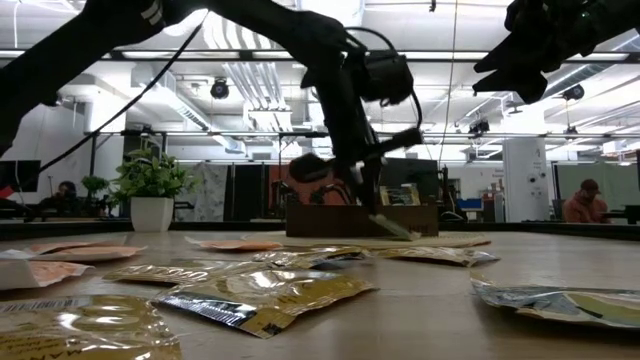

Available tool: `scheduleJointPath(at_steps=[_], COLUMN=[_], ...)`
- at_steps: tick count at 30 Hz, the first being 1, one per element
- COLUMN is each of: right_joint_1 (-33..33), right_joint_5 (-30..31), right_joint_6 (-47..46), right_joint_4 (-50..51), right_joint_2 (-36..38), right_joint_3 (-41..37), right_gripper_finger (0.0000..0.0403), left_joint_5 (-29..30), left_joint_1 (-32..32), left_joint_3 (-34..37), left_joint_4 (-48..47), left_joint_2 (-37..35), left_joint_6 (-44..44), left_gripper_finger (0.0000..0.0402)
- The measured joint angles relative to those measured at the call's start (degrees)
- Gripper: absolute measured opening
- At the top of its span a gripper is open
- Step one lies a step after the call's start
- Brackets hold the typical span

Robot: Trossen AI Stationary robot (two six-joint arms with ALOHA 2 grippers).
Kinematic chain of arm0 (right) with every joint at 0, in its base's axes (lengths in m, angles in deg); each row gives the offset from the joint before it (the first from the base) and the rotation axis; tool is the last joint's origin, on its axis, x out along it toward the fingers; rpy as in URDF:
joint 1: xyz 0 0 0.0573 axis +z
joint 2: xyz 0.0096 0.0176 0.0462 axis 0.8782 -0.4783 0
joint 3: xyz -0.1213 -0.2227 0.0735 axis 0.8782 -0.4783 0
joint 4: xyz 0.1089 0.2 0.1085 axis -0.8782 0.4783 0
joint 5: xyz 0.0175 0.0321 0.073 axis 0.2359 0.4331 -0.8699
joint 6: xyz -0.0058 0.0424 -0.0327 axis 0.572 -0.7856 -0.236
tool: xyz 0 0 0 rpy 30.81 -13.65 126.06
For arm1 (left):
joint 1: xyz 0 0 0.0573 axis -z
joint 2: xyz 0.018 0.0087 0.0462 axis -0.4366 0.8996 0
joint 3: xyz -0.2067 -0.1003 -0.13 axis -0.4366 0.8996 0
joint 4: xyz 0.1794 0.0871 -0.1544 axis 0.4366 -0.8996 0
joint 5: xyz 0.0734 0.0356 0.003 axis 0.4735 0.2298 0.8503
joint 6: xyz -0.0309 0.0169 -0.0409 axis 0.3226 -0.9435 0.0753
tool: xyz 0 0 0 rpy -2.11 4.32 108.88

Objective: Pick & Place Tea
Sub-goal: Put the right yellow tea bag into the right section of the wooden organizer

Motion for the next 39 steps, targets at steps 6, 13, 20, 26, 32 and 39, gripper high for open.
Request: scheduleJointPath(at_steps=[6,13,20,26,32,39], right_joint_1=[0.0,0.0,0.0,0.0,0.0,0.0], right_joint_5=[0.0,0.0,0.0,-0.1,-0.1,-0.1], right_joint_6=[-0.2,-1.1,-1.2,-1.8,-2.0,-2.6], right_joint_4=[1.3,5.5,5.6,5.6,5.6,5.6], right_joint_2=[0.0,-0.6,-1.6,-1.6,-1.6,-1.6], right_joint_3=[0.0,0.0,0.0,0.0,0.0,0.0], right_gripper_finger=[0.0203,0.0203,0.0203,0.0203,0.0203,0.0203], left_joint_5=[0.0,0.0,0.0,-4.3,-6.4,-7.1], left_joint_1=[-0.1,-0.1,0.0,-0.1,-0.1,-0.1], left_joint_3=[0.0,0.0,0.0,0.1,0.7,1.8], left_joint_4=[0.0,0.1,0.4,4.9,9.0,7.2], left_joint_2=[-0.4,-0.4,-0.4,-0.4,-0.5,-0.5], left_joint_6=[-1.3,-2.4,-3.5,-8.1,-8.1,-8.0], left_gripper_finger=[0.0000,0.0000,0.0000,0.0013,0.0090,0.0175])
